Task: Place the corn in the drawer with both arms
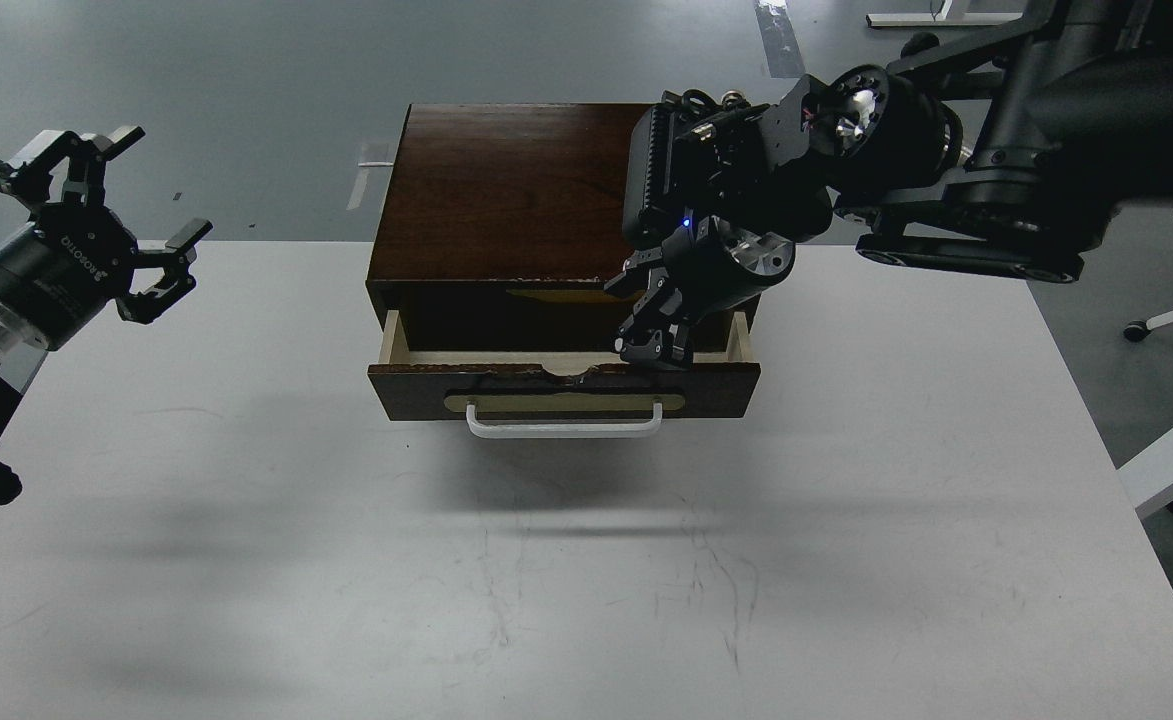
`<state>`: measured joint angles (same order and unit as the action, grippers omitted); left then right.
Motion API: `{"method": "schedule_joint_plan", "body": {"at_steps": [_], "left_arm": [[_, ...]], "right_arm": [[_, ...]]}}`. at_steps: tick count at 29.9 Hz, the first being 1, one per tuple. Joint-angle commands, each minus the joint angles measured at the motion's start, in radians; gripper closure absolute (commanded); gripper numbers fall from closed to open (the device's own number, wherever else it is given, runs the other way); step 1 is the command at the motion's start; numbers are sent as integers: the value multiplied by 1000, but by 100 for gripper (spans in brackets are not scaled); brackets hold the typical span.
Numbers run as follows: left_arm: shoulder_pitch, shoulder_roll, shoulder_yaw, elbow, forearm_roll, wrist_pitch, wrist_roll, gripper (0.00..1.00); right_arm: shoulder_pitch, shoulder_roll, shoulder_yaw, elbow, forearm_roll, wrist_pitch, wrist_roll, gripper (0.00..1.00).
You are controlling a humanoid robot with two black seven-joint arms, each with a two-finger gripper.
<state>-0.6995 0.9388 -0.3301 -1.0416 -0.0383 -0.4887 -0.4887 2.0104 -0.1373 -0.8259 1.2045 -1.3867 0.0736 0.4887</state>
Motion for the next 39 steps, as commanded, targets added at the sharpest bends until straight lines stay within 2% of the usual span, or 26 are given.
{"method": "schedule_joint_plan", "body": {"at_steps": [1,5,7,9,12,19,26,29,32,35,39], "left_arm": [[0,-2,-1,0,0,0,0,2],[0,-3,-1,0,0,0,0,2],[0,-3,-1,2,0,0,0,2],[0,-3,-1,2,0,0,0,2],[0,-6,-1,3,0,0,0,2],[0,-12,-1,3,0,0,0,2],[2,-12,-1,5,0,0,0,2],[2,-15,-1,5,0,0,0,2],[2,-18,-1,5,0,0,0,2],[2,-20,0,6,0,0,0,2],[3,-31,0,8,0,0,0,2]], "right_arm": [[31,-25,54,-2,78,0,0,47],[48,-67,94,0,240,2,0,39],[50,-93,113,-5,352,2,0,30],[42,-142,148,-17,508,3,0,13],[18,-206,188,-25,651,9,0,5],[-172,-384,378,-28,931,2,0,4],[-565,-559,730,-34,1023,-5,0,4],[-738,-571,882,-55,1089,-5,0,4],[-836,-571,988,-77,1200,-5,0,4],[-922,-571,1070,-97,1345,-5,0,4],[-1001,-561,1102,-102,1397,-5,0,4]]}}
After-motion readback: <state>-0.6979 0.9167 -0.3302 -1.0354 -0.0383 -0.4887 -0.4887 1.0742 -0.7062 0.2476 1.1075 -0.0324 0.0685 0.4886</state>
